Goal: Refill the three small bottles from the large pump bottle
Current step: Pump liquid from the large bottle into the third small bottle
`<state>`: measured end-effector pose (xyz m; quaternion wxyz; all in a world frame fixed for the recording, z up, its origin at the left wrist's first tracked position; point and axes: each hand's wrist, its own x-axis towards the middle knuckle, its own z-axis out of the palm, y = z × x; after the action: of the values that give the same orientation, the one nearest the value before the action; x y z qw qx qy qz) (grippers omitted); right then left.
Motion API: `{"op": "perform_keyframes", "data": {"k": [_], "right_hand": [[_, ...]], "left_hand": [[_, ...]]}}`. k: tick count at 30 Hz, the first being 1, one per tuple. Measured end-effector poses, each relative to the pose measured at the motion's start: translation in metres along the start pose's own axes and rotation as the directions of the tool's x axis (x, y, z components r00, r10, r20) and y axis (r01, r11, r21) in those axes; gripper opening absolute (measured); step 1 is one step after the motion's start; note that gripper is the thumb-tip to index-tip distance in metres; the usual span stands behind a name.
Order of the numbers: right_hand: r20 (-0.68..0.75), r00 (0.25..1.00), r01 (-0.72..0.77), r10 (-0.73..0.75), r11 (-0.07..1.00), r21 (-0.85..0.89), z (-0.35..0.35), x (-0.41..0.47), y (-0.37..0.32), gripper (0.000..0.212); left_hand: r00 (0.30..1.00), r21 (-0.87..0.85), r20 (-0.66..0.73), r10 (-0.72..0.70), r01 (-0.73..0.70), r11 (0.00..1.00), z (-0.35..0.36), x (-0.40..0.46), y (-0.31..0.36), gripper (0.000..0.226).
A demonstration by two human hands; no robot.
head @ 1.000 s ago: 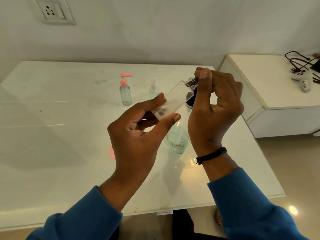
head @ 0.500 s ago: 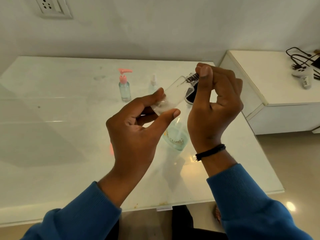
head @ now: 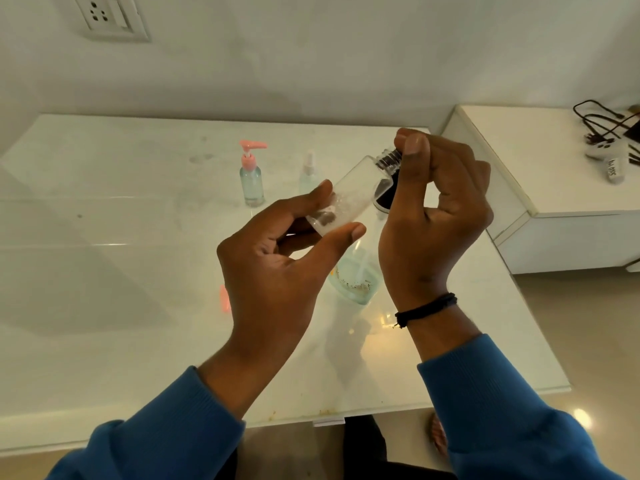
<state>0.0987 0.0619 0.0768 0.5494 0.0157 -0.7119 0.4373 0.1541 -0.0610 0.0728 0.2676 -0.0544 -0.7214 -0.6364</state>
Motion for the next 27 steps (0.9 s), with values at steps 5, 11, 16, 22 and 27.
{"op": "perform_keyframes", "data": {"k": [5, 11, 16, 22, 27], "right_hand": [[0.003, 1.0, 0.004, -0.004, 1.0, 0.002, 0.0004, -0.003, -0.0014, 0.017], [0.002, 1.0, -0.008, 0.008, 1.0, -0.012, 0.0006, 0.0014, -0.0026, 0.017], [0.0, 1.0, -0.008, 0.008, 1.0, 0.014, 0.0001, -0.0044, 0.0006, 0.013], [0.0, 1.0, -0.019, 0.019, 1.0, 0.016, 0.0014, 0.0013, -0.0026, 0.015], [0.011, 1.0, -0.016, 0.016, 1.0, 0.026, 0.0002, -0.0033, -0.0005, 0.013]], "left_hand": [[1.0, 0.006, 0.003, 0.01, -0.01, 1.0, -0.0014, 0.0007, -0.0016, 0.041], [1.0, 0.004, 0.001, 0.011, -0.011, 1.0, -0.0011, 0.0004, -0.0007, 0.041], [1.0, 0.003, -0.007, 0.007, -0.007, 1.0, -0.0003, 0.0003, -0.0006, 0.041], [1.0, -0.005, 0.0, 0.005, -0.005, 1.0, -0.0003, 0.0004, 0.0006, 0.041], [1.0, -0.003, 0.002, 0.007, -0.007, 1.0, 0.0001, 0.0002, -0.0004, 0.041]]}}
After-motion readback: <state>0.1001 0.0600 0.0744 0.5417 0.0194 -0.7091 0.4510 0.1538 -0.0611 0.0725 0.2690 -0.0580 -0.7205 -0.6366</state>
